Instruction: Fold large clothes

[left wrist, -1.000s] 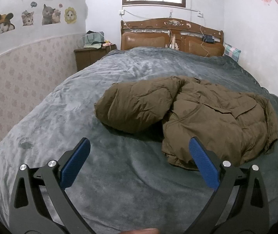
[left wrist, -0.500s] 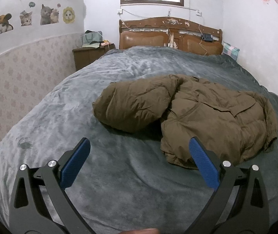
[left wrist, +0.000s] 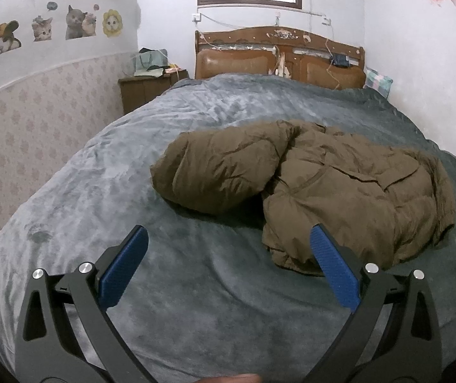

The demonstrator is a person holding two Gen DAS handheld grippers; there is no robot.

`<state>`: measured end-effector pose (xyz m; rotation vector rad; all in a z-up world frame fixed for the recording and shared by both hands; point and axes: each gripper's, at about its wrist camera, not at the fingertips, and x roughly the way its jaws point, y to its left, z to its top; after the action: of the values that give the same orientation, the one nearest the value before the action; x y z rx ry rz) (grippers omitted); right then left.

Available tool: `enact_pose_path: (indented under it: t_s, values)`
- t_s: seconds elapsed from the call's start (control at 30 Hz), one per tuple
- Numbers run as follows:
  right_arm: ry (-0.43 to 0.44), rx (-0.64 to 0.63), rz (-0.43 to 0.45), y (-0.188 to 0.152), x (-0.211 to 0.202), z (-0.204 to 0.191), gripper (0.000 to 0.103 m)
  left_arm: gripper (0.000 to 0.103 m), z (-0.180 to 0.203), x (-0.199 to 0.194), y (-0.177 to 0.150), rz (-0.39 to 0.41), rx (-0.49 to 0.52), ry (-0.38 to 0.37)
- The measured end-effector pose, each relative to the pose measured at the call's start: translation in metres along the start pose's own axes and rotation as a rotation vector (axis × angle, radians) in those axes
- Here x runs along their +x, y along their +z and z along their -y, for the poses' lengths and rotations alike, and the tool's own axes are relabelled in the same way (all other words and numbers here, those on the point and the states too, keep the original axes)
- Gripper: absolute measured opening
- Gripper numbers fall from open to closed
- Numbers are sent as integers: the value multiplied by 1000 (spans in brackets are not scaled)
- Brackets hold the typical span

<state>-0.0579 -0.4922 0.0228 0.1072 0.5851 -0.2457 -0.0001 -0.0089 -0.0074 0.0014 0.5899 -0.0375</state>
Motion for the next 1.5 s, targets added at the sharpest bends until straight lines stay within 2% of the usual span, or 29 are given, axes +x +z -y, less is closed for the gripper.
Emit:
enact_pose_path:
  t_s: [0.27,0.5,0.7,0.93,1.0,1.17,1.23,1.33,1.4,1.43,1.47,1.5]
  values:
    - [-1,0,3,-1,2,1,101,100,3,8,-3,-23,-12,2]
    - [-17,41,-82,-13,30,16,101,100,11,35,-1,-104,-35,1]
    - [-4,93,-86,-10,24,28,101,100,48,68,-15,-205,53,-20]
    - [23,120,-80,-4,24,35,101,100,81,107,-19,-257,119,5]
    - [7,111,-94,-4,32,37,101,100,88,116,-15,-257,121,7]
    - [-24,74,-207,5,89,43,101,100,101,137,-6,-277,89,7]
    - [-16,7,-243,3,107,39,101,96,104,148,-5,-293,80,11]
    - [-4,-86,-284,-3,133,39,101,84,111,166,-7,-333,80,-9]
    - [11,-40,-270,-1,141,49,101,66,117,177,-10,-356,94,-22]
    - [13,-6,-267,2,143,52,101,62,122,184,-12,-368,108,-31]
    - [29,12,-261,4,144,53,101,52,125,189,-15,-379,116,-32]
    - [35,8,-255,5,144,52,101,31,128,196,-16,-390,120,-41]
